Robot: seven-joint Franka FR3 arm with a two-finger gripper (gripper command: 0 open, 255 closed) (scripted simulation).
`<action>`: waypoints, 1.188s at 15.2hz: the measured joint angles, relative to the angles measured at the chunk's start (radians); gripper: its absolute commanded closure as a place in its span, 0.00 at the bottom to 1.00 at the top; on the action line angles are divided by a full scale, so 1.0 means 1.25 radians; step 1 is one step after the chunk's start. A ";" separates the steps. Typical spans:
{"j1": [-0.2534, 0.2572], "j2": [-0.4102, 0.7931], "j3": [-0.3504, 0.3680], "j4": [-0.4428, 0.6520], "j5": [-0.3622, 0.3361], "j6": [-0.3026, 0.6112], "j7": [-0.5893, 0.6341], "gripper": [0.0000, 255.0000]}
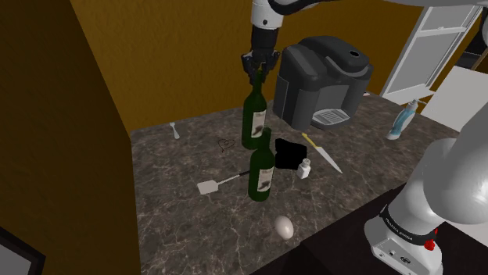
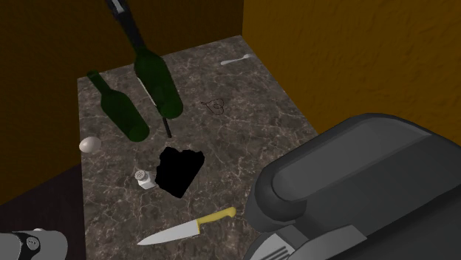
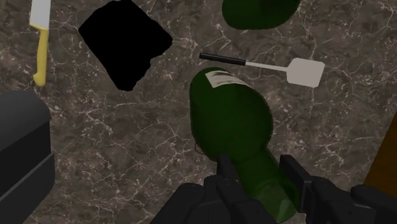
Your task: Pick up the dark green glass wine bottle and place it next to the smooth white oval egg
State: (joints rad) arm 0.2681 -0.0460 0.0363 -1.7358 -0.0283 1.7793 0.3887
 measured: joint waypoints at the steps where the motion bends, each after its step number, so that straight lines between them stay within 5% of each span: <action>1: 0.008 -0.010 0.009 -0.020 -0.001 0.010 0.017 1.00; 18: 0.139 -0.063 0.178 -0.080 -0.002 0.006 0.317 1.00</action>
State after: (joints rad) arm 0.4416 -0.1246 0.2586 -1.8362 -0.0311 1.7868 0.7848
